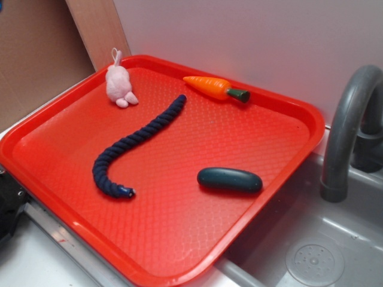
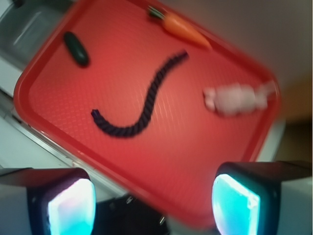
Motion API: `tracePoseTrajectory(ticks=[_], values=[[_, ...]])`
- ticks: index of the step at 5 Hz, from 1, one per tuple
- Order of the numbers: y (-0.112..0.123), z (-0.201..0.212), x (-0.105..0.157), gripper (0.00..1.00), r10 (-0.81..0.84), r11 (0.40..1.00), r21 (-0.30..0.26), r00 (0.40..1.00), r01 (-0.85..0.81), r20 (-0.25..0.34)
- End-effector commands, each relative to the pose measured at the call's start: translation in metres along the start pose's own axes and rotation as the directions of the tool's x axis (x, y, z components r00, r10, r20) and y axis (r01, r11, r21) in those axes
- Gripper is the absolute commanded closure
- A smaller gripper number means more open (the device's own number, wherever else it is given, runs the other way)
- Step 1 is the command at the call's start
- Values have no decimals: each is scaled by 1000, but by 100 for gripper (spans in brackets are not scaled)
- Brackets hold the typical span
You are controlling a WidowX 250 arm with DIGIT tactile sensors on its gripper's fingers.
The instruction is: Grab the plastic pickle.
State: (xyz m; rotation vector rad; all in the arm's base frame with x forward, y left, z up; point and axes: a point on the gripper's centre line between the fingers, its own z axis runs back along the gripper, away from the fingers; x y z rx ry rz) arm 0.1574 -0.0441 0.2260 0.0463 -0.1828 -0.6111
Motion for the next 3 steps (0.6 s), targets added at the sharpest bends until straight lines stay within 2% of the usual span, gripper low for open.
tracePoseTrajectory(ticks=[1,2,3], values=[[-20,-15,43,0,-352,935,-30,936,353,31],[-32,-29,67,0,-380,924,-40,924,381,33],[-47,-53,93,0,-425,904,-64,905,424,-7]])
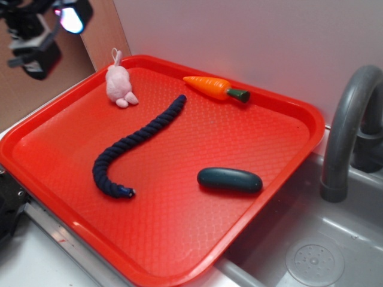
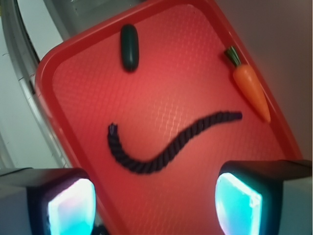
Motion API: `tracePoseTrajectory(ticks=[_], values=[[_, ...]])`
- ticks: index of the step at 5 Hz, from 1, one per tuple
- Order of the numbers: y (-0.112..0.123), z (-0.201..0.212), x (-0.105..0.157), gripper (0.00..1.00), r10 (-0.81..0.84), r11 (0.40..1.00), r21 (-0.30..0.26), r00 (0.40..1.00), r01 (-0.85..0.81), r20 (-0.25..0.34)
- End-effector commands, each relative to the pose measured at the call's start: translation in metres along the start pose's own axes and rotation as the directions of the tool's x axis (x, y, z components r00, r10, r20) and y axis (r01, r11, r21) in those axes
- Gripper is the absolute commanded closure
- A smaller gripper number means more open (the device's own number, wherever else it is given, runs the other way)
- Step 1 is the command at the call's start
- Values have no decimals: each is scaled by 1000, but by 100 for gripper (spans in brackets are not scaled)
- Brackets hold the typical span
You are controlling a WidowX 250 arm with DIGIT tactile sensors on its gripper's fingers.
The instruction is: Grab the plastic pickle.
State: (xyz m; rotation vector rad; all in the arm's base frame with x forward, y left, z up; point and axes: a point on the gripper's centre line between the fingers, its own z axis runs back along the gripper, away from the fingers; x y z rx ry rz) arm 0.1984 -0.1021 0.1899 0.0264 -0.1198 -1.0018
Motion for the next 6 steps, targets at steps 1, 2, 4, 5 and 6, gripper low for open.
tracePoseTrajectory(ticks=[1,2,4,5,6], values=[[-14,-33,58,0,-91,996,-28,995,90,-27],[-19,-57,70,0,-102,994,-56,992,98,-69],[-29,-93,83,0,-152,984,-104,984,142,-96],[-34,-109,90,0,-193,978,-99,975,182,-107],[-39,-120,98,0,-219,974,-92,967,208,-129]])
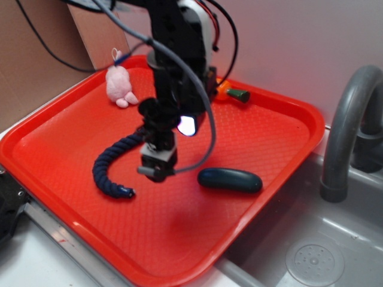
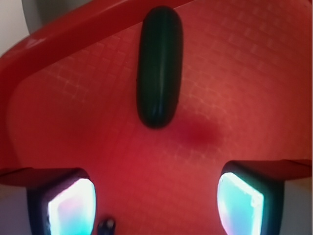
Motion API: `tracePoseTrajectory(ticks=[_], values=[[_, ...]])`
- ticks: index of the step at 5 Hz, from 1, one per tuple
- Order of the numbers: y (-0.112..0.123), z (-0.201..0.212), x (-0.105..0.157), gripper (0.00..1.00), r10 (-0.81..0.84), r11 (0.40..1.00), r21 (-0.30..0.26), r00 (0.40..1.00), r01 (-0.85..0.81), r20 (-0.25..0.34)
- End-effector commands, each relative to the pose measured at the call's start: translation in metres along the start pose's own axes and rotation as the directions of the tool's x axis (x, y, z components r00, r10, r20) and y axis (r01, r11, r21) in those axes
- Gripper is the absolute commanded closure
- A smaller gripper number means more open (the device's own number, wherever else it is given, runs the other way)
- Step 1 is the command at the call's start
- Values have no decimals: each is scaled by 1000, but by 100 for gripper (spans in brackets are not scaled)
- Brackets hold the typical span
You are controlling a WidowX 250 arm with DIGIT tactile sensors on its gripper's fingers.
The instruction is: Grab the plastic pickle.
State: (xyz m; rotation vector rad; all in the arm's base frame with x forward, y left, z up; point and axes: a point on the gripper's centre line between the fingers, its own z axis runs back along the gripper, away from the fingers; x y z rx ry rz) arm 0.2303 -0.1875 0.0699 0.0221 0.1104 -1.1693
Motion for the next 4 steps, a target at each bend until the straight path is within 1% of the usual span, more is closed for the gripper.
tracePoseTrajectory(ticks=[1,2,3,4], values=[[-6,-2,31,0,-51,998,30,998,50,27],[-1,-9,48,0,-25,997,66,997,29,-67],[-2,-15,53,100,0,999,53,998,4,-66],[-6,-17,54,100,-4,997,72,998,9,-69]])
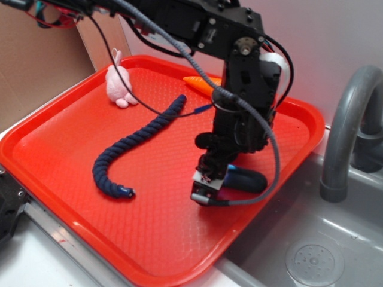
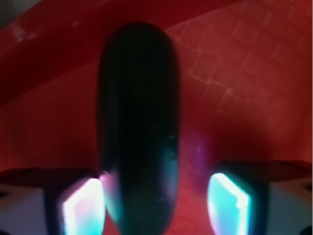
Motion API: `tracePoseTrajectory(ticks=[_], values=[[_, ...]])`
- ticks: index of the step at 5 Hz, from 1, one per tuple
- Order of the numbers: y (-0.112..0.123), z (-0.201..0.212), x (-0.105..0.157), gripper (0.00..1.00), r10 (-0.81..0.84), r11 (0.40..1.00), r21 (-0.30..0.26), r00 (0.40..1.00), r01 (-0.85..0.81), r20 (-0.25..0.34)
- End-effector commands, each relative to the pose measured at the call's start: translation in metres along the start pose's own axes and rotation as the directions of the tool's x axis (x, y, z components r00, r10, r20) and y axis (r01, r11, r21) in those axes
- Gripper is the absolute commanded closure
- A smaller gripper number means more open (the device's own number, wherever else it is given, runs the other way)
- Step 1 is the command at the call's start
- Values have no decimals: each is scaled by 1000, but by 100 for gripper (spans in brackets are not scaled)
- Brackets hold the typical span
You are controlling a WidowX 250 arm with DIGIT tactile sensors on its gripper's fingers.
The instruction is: Grab the plastic pickle.
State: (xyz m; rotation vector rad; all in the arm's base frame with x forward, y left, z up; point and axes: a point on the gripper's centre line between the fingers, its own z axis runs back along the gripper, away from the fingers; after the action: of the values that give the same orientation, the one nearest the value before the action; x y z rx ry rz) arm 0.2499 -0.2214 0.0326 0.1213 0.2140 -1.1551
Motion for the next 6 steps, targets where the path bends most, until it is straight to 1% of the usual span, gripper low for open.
tracePoseTrajectory(ticks=[1,2,3,4,5,6], values=[[-15,16,10,100,-28,999,46,998,25,52],[-5,40,-23,100,144,987,58,988,-147,50],[3,76,-84,100,383,922,7,914,-387,135],[10,102,-153,100,598,801,-201,773,-564,212],[6,120,-209,100,776,631,-279,593,-724,216],[-13,141,-226,100,902,424,-263,378,-866,211]])
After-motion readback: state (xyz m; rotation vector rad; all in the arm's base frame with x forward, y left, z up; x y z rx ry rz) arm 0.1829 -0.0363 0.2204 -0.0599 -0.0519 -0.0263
